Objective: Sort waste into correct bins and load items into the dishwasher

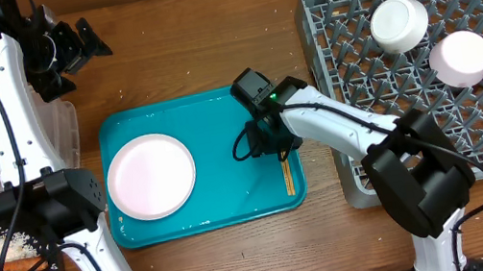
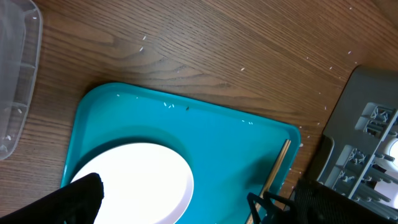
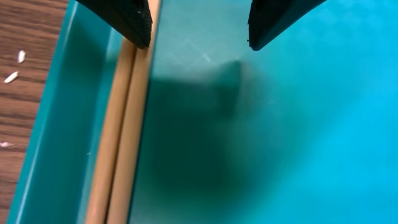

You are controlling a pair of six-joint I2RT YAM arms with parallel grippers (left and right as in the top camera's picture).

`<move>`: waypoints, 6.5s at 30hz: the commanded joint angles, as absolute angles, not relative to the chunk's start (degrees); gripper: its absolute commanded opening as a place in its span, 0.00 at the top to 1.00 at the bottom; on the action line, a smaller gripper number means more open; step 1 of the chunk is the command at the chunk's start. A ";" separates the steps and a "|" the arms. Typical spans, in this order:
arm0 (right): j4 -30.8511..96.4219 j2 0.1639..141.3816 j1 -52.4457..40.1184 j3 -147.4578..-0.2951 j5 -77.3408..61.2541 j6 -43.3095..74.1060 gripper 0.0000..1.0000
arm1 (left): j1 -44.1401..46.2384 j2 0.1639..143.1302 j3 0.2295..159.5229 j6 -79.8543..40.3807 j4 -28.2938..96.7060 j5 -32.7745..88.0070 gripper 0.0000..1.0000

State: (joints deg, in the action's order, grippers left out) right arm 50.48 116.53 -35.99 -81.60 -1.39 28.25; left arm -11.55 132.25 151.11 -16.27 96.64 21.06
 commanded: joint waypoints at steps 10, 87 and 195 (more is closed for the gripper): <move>51.11 119.20 -34.65 -81.36 -2.42 26.57 0.49 | -11.22 132.53 151.02 -15.40 96.64 21.87 0.00; 68.20 112.22 -25.19 -103.92 -1.87 18.22 0.28 | -11.22 132.53 151.02 -15.40 96.62 21.87 0.00; 64.10 119.94 -5.54 -111.79 -4.75 0.99 0.90 | -11.20 132.55 151.02 -15.40 96.62 21.87 0.00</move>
